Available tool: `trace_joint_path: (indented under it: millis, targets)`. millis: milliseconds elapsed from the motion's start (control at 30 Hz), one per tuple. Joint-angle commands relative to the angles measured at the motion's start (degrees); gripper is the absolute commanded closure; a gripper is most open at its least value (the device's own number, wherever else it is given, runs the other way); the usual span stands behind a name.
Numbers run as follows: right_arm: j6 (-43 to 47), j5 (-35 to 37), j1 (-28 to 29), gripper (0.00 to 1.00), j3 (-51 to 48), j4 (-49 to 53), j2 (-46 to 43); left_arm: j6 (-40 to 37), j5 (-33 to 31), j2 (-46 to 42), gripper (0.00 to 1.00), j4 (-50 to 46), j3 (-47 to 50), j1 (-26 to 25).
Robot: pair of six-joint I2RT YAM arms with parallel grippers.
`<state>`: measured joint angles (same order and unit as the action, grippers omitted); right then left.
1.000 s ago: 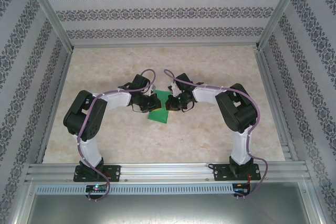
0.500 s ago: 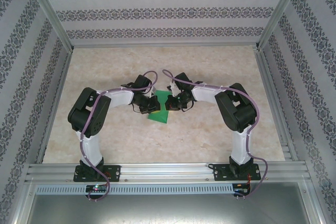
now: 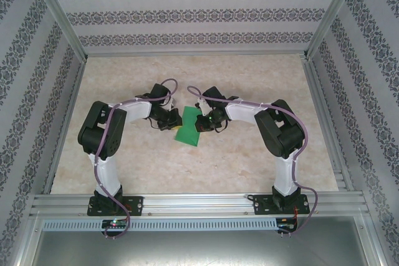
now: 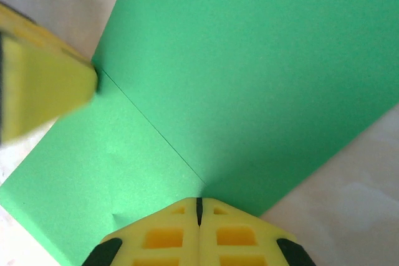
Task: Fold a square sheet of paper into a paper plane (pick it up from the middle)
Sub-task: Fold the triangle a second time at the center of the table.
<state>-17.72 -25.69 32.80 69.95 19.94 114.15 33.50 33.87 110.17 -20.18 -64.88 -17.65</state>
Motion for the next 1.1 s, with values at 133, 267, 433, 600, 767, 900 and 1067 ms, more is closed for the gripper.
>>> trace_joint_path:
  millis: [133,267,433,600,767,900,1067]
  targets:
    - [3.2,9.4,-0.3,1.0,-2.6,10.8,3.1,-1.1,0.5,-3.4,0.89,1.1,1.7,3.9]
    - [5.3,7.9,-0.2,1.0,-1.5,10.4,3.1,-1.0,3.9,-8.1,0.89,4.5,3.7,2.7]
    - [11.7,4.8,-0.2,1.0,1.5,9.5,3.4,0.5,6.4,-8.0,0.89,7.3,5.5,-0.8]
    - [18.2,-2.1,-0.3,1.0,5.4,10.3,4.8,1.1,6.9,-4.4,0.9,7.9,4.7,-2.7]
    - [19.3,-2.8,-1.3,1.0,6.9,11.3,5.6,2.0,5.9,-1.4,0.91,8.2,3.4,-3.5]
    - [17.7,-4.3,-2.0,1.0,5.4,9.2,4.2,2.2,5.0,0.3,0.93,8.2,3.0,-3.6]
    - [15.2,-4.9,-2.0,1.0,4.4,7.3,2.1,1.9,2.2,1.6,0.95,6.2,3.0,-3.8]
